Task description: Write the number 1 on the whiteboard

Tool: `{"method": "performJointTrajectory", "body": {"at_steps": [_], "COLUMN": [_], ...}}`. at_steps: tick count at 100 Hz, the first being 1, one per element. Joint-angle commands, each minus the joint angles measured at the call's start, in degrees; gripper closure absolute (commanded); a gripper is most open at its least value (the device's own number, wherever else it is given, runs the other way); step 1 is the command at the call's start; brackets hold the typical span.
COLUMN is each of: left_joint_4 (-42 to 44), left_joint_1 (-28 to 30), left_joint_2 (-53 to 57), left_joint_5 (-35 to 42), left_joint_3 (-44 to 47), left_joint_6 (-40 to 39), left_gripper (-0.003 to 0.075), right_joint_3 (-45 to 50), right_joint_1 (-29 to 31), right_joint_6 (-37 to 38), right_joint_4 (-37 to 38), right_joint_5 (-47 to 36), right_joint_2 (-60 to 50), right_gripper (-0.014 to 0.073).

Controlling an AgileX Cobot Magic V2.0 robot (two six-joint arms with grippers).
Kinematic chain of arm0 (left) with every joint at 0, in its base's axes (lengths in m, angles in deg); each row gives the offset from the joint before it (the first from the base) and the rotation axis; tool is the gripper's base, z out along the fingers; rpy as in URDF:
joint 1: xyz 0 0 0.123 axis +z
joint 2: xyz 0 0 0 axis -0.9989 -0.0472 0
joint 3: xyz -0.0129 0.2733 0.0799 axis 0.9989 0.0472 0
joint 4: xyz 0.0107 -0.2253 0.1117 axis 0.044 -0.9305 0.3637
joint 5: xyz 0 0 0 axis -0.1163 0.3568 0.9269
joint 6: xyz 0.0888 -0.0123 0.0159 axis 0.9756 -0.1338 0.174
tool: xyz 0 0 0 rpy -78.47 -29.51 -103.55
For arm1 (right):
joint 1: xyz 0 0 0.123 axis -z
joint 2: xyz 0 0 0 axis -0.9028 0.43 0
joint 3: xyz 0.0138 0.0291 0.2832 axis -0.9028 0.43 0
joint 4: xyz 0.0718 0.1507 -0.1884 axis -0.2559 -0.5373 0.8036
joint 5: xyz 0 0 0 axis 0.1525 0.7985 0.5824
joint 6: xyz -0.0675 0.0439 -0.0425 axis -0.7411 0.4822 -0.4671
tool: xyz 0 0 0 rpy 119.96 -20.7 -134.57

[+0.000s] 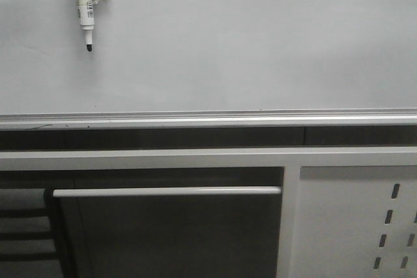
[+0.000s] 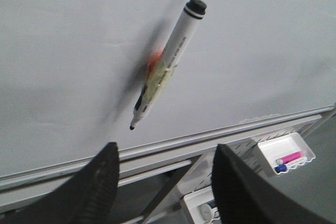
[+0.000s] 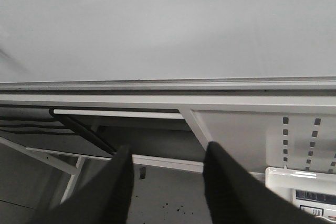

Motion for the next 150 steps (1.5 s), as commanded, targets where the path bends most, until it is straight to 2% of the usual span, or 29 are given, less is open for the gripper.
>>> {"method": "performJointTrajectory", "body": {"at_steps": [1, 10, 19, 48, 65, 85, 117, 130, 142, 150], "left_joint_4": [-11.03, -16.43, -17.61, -17.28, -17.28, -17.28, -15.13, -15.26, -15.26, -15.26], "left_joint_1": [-1.49, -4.21, -8.13, -22.9, -28.38, -29.3, -29.3, -29.3, -29.3, -29.3], "left_joint_2": [-2.26, -4.43, -6.34, -8.85, -10.7, -13.93, -19.2, -21.08, -21.56, -21.71], "left_joint_5": [0.07, 1.34, 4.89, 28.0, 35.07, 39.46, 37.78, 39.73, 39.94, 40.21], "left_joint_3": [-2.0, -2.0, -2.0, -2.13, -3.08, -6.34, -10.98, -11.47, -11.47, -11.47], "left_joint_6": [8.39, 13.85, 14.97, 18.7, 20.98, 21.32, 21.56, 21.56, 21.56, 21.56], "left_gripper": [0.0302, 0.0325, 0.0349, 0.0356, 0.0356, 0.0356, 0.0356, 0.036, 0.0439, 0.0568], "right_joint_3": [-2.16, -2.16, -2.16, -2.16, -2.16, -2.16, -2.16, -2.16, -2.16, -2.16], "right_joint_1": [0.03, 0.03, 0.03, 0.03, 0.03, 0.03, 0.03, 0.03, 0.03, 0.03], "right_joint_6": [-0.7, -0.7, -0.7, -0.7, -0.7, -0.7, -0.7, -0.7, -0.7, -0.7], "right_joint_4": [-1.62, -1.62, -1.62, -1.62, -1.62, -1.64, -1.64, -1.64, -1.64, -1.64], "right_joint_5": [-3.39, -3.39, -3.54, -3.54, -3.63, -3.5, -3.5, -3.5, -3.4, -3.4], "right_joint_2": [0.53, 0.53, 0.53, 0.53, 0.53, 0.53, 0.53, 0.53, 0.53, 0.53], "right_gripper": [0.0281, 0.0281, 0.0281, 0.0281, 0.0281, 0.0281, 0.0281, 0.0281, 0.0281, 0.0281]}}
